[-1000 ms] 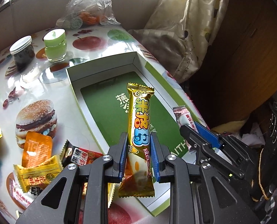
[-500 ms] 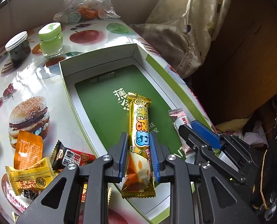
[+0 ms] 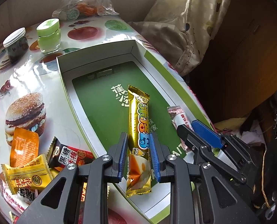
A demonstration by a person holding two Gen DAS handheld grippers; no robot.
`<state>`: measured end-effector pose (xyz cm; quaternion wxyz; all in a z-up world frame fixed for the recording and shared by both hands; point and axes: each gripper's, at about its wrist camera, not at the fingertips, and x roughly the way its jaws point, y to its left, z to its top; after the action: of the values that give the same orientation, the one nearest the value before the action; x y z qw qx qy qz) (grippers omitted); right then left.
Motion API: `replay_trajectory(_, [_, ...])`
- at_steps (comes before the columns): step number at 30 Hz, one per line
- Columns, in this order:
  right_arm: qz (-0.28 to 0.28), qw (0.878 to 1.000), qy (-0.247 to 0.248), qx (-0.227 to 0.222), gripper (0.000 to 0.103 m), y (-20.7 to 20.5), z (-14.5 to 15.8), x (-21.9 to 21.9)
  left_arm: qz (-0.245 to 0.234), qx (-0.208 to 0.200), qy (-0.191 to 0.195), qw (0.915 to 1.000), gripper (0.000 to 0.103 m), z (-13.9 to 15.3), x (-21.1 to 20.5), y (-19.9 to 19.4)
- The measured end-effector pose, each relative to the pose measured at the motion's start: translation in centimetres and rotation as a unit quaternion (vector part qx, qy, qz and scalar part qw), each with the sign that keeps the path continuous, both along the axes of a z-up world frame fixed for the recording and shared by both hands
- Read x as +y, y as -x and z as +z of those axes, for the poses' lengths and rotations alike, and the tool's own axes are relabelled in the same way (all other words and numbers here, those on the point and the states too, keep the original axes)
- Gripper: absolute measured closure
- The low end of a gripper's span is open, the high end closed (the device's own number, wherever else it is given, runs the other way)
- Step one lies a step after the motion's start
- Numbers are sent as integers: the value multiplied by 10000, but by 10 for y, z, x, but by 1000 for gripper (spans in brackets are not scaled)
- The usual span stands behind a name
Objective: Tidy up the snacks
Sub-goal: 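Open the right tool to drop its bar in the box while the left tool releases its bar, then grasp another white-and-red bar with the right tool while the left tool grasps a red packet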
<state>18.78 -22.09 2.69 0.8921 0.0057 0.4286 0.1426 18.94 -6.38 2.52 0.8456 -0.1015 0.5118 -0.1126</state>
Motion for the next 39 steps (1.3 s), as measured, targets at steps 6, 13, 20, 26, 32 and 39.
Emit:
replay_trajectory(6, [-24,10000,22,-23,70,5,1,3,24,-80,33,10000,66,6,4,6])
replay_trajectory(13, [-133,9999,37,-101,62,16,7,2,81,-209,62,9997,65,17,11,15])
replay_trajectory(20, [-212,9996,3,-184,57,25,18,2,189,-390,22,9991,64,31,23,32])
replay_trajectory(26, [-213,9994,-77,-256,57,37,26,6,302,-506,-81,9982,64,38,36,50])
replay_trajectory(32, [-65,9993,-153,-329,56,49,34,19,565,-535,-151,9968,64,38,60,71])
replay_trajectory(39, [191,9989,-187,-382,55,61,39,39,801,-563,-118,9951,64,38,88,93])
